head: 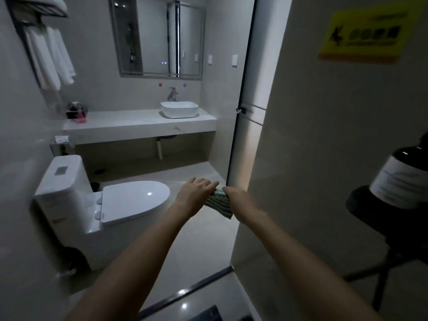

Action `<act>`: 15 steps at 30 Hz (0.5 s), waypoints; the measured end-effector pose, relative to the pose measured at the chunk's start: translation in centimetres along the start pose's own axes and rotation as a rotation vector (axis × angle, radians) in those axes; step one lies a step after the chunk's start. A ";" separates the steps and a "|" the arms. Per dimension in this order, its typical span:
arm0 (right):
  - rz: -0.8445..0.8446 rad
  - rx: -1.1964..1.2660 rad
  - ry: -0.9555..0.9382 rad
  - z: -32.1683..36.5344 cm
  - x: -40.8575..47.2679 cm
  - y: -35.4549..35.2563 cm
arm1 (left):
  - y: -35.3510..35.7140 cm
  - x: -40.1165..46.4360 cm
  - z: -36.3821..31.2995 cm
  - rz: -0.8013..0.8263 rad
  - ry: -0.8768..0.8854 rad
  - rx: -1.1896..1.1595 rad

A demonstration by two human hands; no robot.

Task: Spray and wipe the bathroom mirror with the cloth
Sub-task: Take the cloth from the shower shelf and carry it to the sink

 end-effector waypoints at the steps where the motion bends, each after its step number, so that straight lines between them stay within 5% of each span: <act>1: 0.000 -0.009 -0.019 0.3 2.0 0.6 | 0.8 0.9 1.6 0.003 -0.005 0.002; 15: 0.009 -0.063 -0.281 1.4 26.4 11.2 | 11.8 12.1 19.6 0.117 -0.200 0.106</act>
Point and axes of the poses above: each hand's wrist, its own x-axis towards the middle knuckle, its own y-axis out of the palm, z = x × y, the point moved 1 cm from there along x, towards the middle knuckle, and after that the axes turned 13 degrees about -z, right-handed, at the moved point
